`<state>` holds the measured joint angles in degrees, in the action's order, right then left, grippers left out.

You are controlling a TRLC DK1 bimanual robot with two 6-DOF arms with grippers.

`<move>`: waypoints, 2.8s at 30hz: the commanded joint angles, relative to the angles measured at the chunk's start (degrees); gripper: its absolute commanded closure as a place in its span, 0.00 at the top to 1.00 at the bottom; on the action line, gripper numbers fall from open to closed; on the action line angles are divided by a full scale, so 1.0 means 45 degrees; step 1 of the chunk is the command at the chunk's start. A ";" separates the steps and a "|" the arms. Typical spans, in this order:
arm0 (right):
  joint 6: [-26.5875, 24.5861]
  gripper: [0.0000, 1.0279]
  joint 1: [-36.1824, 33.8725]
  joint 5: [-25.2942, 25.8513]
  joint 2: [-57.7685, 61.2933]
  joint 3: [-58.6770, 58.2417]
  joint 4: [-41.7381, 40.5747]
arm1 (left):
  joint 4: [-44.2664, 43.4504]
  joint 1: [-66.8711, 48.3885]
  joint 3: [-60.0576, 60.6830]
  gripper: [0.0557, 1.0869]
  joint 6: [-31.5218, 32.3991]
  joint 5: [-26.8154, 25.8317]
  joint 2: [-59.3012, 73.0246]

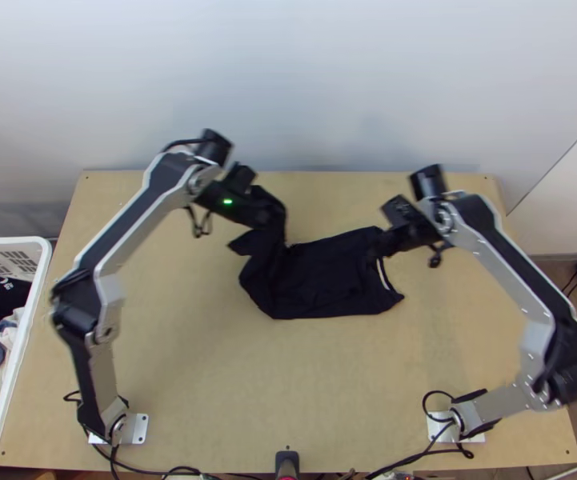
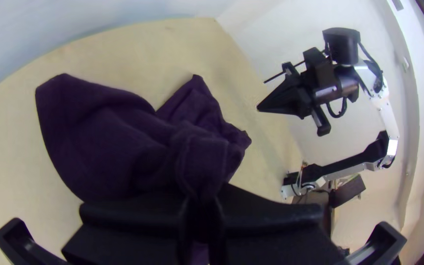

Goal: Fold the t-shirt

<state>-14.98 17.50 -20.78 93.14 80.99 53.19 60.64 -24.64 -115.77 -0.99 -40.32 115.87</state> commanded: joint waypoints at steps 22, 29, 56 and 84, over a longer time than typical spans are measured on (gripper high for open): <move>-0.0088 0.04 -0.3634 -0.0032 -0.4800 -0.4795 0.0465 | -0.7714 -0.4856 -0.3337 0.13 0.3932 -0.0748 0.5793; -0.0108 0.04 -0.3751 -0.0032 -0.4741 -0.4775 0.0387 | -0.7734 -0.4953 -0.3337 0.80 0.4030 -0.0611 0.6887; 0.0029 0.07 -0.1974 -0.0051 -0.1734 -0.2178 -0.0863 | -0.2539 -0.3039 0.2249 0.45 -0.0990 0.3373 0.2199; 0.0771 0.03 -0.0060 -0.3079 0.3208 -0.1045 -0.0355 | -0.3906 -0.3156 0.2972 0.36 -0.1009 0.5053 0.2727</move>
<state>-9.45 17.98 -32.69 110.54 84.60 49.82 43.72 -38.89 -102.78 -5.63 -18.63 127.83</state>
